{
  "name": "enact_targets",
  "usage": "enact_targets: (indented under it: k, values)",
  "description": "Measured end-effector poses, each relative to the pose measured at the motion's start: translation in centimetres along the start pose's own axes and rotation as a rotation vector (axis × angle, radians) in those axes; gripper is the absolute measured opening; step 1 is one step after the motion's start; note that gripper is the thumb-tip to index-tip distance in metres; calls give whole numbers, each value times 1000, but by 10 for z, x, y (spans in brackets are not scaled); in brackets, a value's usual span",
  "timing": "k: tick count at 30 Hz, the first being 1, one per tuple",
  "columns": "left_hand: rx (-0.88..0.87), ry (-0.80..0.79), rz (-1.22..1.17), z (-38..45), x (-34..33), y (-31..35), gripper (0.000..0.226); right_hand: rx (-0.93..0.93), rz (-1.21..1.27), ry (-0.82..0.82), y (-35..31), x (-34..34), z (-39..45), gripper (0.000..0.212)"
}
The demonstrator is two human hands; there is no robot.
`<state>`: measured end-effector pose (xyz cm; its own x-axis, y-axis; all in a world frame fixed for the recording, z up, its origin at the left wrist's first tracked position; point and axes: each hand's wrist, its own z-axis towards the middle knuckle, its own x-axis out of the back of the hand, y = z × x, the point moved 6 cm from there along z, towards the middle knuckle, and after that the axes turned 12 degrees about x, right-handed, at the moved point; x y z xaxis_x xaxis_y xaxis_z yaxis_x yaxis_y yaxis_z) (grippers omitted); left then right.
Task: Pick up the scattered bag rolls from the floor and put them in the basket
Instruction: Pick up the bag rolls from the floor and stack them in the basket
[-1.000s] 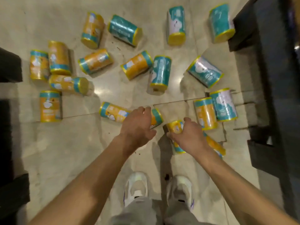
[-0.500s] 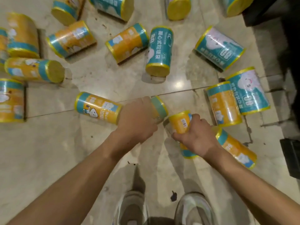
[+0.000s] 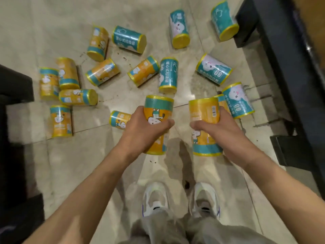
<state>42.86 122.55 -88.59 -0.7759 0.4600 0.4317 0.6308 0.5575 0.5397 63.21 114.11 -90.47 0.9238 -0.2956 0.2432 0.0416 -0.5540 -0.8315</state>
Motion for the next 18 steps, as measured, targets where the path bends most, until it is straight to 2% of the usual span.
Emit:
enact_targets:
  k: [5,7,9,13,18]
  values:
    - [102,-205,-388,-143,64,76,61,-57,322,-89,-139,47,-106,47]
    - [111,-263,-493,-210,93,119,52,-75,423,-125,-207,71,-156,53]
    - [88,-313,-502,-280,123,165,53,-87,528,-147,-278,97,-208,59]
    - [-16,-353,-475,-412,184,260,62,-75,701,-151,-414,146,-304,93]
    - [-233,-356,-446,-542,255,373,54,110,786,-126,-547,195,-402,91]
